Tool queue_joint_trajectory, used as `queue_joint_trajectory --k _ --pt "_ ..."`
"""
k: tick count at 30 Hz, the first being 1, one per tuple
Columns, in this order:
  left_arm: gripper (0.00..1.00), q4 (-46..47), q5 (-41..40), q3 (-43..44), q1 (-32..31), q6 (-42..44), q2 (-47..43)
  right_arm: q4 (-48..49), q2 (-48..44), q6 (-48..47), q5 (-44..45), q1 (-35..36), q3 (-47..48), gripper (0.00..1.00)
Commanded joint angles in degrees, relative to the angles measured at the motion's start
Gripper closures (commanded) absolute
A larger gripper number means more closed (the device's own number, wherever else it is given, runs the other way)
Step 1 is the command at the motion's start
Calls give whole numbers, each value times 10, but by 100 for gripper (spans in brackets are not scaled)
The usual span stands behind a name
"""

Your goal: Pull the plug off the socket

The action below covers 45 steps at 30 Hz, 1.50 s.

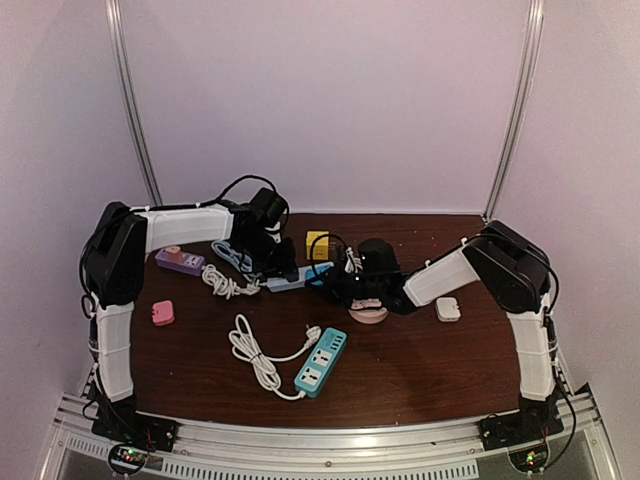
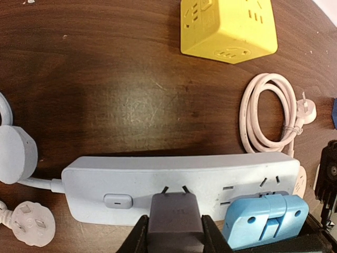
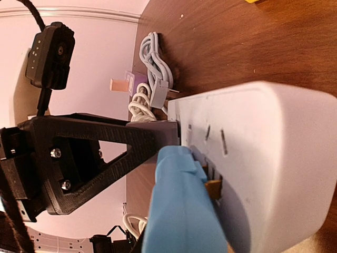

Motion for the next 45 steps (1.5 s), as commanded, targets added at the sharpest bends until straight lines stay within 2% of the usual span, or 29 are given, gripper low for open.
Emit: queue_joint_trajectory --k 1,11,23,28,35,40,45 --pt "84 -34 4 -40 6 -16 51 60 10 7 -15 -3 1 91" --pt "84 -22 -17 -57 4 -35 70 66 3 -12 -36 -3 15 96" --pt "84 -16 -24 -65 -7 -45 95 36 -10 -65 -77 -3 57 98" --pt "84 -16 -23 -64 -7 -44 94 14 -19 -70 -73 -5 46 99" --pt "84 -33 -42 -62 -7 -23 88 -80 -101 -130 -25 -33 -33 99" --pt "84 -65 -99 -70 -7 15 73 -226 -190 -218 36 -64 -70 100" --pt "84 -81 -118 -78 -7 60 52 -423 -251 -320 165 -82 -46 100"
